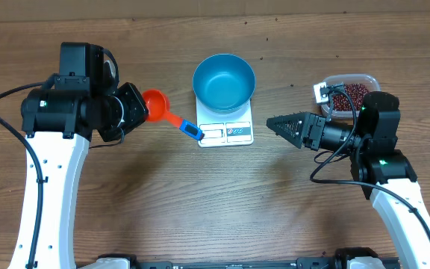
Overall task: Scoop item into bowl and weigh 150g on scale
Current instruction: 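Move the right gripper toward the scoop held by the left gripper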
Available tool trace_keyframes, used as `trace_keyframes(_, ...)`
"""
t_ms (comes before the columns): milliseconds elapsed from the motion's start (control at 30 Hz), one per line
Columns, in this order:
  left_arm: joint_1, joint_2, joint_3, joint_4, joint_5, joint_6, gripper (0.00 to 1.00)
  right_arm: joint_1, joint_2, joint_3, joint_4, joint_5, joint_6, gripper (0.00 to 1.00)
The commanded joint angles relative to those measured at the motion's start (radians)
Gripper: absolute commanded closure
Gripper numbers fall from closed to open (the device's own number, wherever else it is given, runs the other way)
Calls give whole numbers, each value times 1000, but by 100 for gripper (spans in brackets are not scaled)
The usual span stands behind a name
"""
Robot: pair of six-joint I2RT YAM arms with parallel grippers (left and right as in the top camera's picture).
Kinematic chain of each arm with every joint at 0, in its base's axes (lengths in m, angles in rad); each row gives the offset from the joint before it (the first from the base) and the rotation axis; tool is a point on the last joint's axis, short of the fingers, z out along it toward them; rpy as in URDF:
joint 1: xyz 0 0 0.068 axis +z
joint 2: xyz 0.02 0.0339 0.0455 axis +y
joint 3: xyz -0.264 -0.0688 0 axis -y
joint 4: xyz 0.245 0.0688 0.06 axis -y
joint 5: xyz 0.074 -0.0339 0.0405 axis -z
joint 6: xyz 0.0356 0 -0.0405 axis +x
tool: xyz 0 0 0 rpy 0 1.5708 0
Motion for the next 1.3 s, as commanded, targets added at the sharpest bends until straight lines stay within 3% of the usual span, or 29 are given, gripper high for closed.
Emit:
trace_keyframes(0,-8,4,-5,5,-61,-75,96,6,-4,24,9,19,60,0)
trace_keyframes(500,-8,4,-5,5,-113,-111,95,168,-4,71,86,192,204,0)
trace_keyframes(833,-8,5,-5,7,-117,-114,96,232,-4,291,-174,385,159,0)
trace_keyframes(1267,-9,23,-9,2,-118,-175,95,261,23,328,-179,415,155,0)
